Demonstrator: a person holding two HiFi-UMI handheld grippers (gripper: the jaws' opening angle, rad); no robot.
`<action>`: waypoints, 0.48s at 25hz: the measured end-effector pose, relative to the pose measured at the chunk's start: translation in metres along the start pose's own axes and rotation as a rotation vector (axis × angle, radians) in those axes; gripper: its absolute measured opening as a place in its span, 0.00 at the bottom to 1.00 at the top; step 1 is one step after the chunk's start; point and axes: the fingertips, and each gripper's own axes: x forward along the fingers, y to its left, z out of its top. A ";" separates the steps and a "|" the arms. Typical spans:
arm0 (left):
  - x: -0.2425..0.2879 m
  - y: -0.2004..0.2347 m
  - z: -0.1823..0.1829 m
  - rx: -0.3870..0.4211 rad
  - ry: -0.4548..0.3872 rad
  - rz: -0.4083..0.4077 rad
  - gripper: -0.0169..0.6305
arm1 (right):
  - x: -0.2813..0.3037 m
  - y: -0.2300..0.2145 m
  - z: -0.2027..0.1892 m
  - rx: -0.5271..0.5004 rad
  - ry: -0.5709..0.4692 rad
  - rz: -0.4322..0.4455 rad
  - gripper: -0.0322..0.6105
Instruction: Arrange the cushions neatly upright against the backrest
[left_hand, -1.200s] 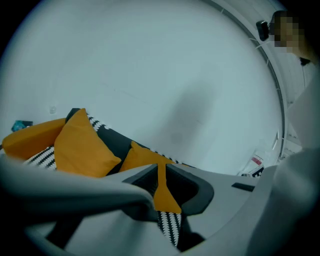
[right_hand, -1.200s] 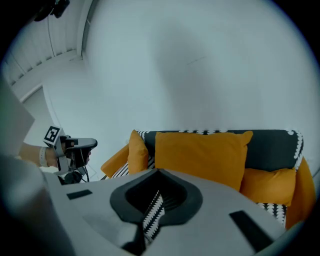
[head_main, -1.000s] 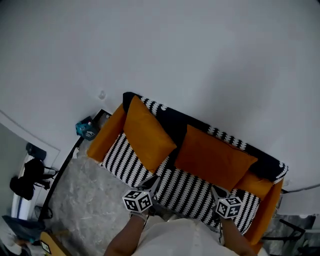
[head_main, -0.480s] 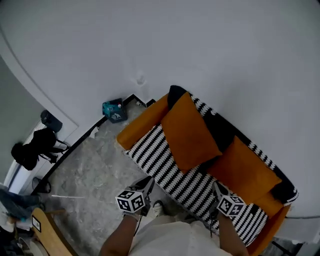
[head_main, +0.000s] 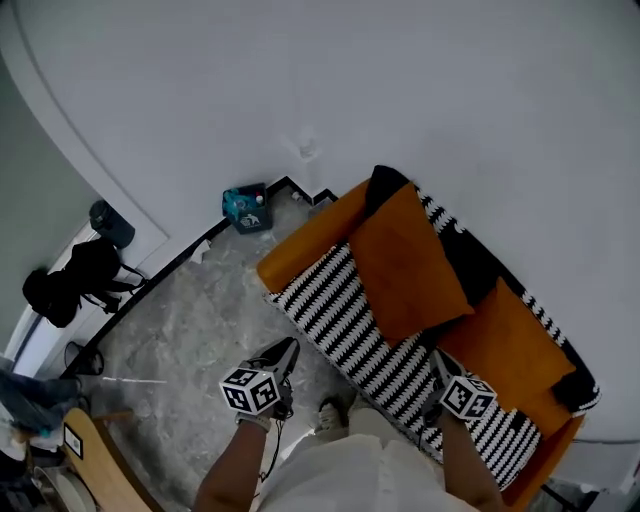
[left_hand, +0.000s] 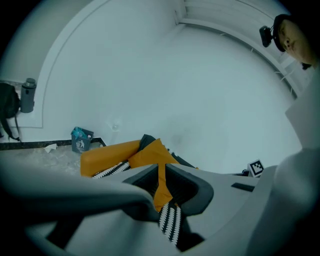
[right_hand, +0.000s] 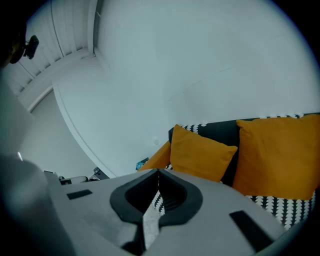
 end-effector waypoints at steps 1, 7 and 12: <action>0.006 -0.001 0.003 0.000 0.002 -0.009 0.12 | 0.001 -0.003 0.002 -0.012 0.006 -0.010 0.08; 0.057 -0.006 0.036 0.060 0.047 -0.064 0.12 | 0.035 -0.033 0.021 0.010 -0.006 -0.058 0.08; 0.122 -0.025 0.051 0.102 0.130 -0.109 0.12 | 0.060 -0.071 0.050 0.056 -0.022 -0.102 0.08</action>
